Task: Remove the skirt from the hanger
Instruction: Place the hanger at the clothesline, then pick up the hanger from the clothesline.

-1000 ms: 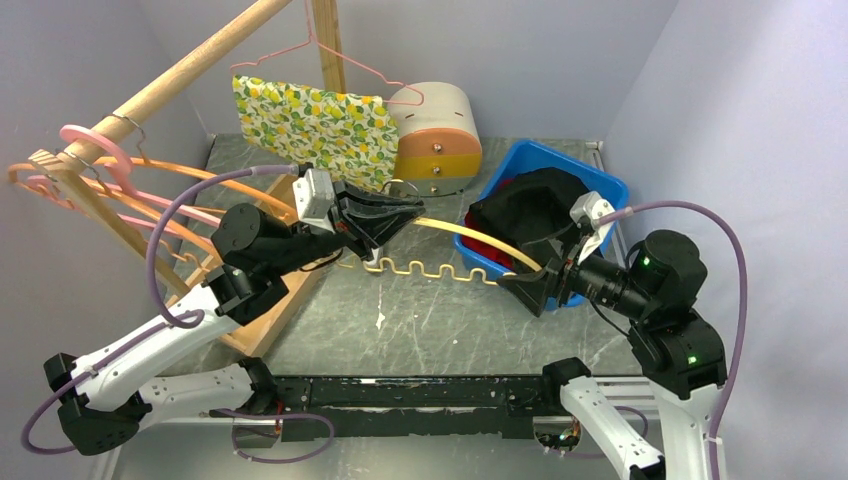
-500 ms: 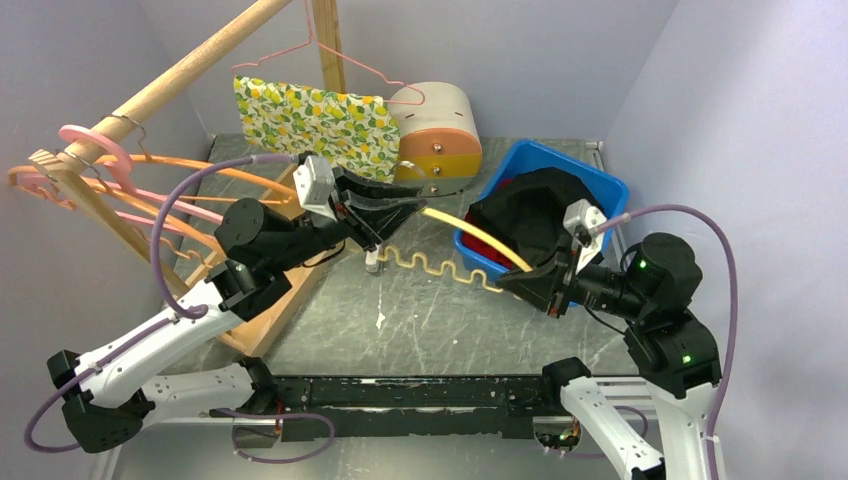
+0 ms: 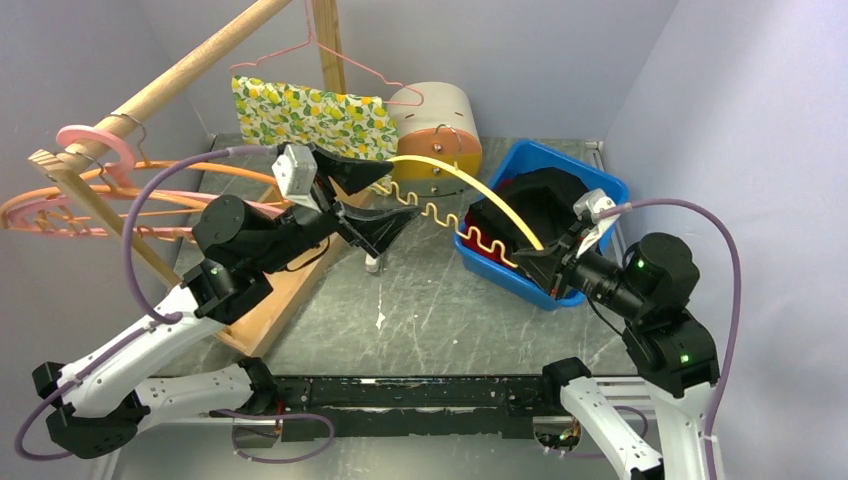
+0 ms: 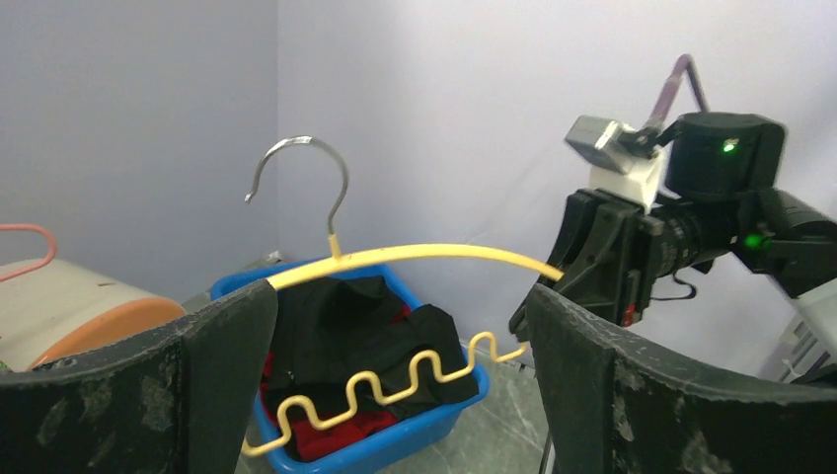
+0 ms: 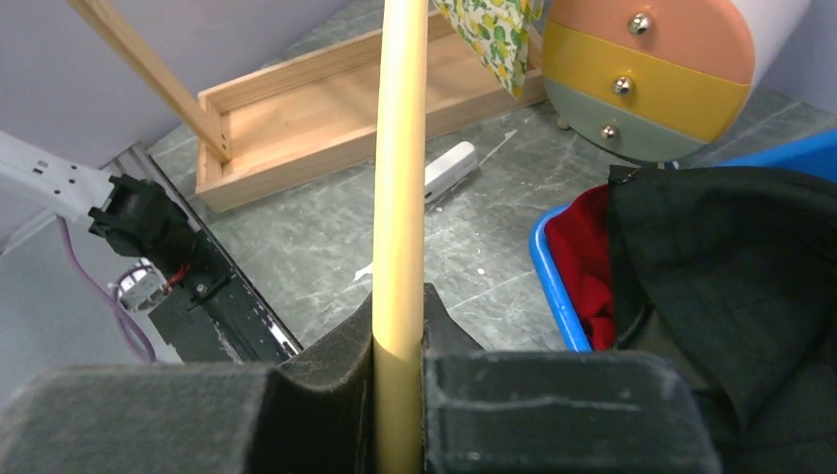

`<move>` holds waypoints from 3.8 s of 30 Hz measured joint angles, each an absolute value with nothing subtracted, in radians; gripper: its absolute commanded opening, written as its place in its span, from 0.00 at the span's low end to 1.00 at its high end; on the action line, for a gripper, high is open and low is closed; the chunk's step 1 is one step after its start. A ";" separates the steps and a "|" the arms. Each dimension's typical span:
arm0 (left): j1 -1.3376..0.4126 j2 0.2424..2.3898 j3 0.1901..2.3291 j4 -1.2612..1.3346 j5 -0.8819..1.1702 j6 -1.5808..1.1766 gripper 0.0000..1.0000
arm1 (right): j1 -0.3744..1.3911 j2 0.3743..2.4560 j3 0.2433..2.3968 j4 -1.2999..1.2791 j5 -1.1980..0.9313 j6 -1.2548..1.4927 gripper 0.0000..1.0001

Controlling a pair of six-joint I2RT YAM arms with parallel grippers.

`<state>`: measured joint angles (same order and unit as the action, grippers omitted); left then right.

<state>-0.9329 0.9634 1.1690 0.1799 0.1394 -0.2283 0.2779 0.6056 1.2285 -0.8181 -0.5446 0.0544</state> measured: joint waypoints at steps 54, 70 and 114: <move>-0.933 0.566 1.193 -0.227 -0.017 -0.344 0.95 | 0.886 1.752 1.841 0.041 -0.562 0.155 0.00; -0.933 0.574 1.194 -0.219 -0.017 -0.348 0.96 | 0.976 1.777 1.826 -0.010 -0.485 0.093 0.24; -0.933 0.577 1.175 -0.196 -0.015 -0.323 0.97 | 0.521 1.518 1.526 -0.031 -0.160 0.237 1.00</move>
<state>-0.9329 0.5770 1.1748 -0.1963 -0.0154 -0.3229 0.5213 1.5185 1.5265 -0.0307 -0.1600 0.2371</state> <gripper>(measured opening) 0.974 0.997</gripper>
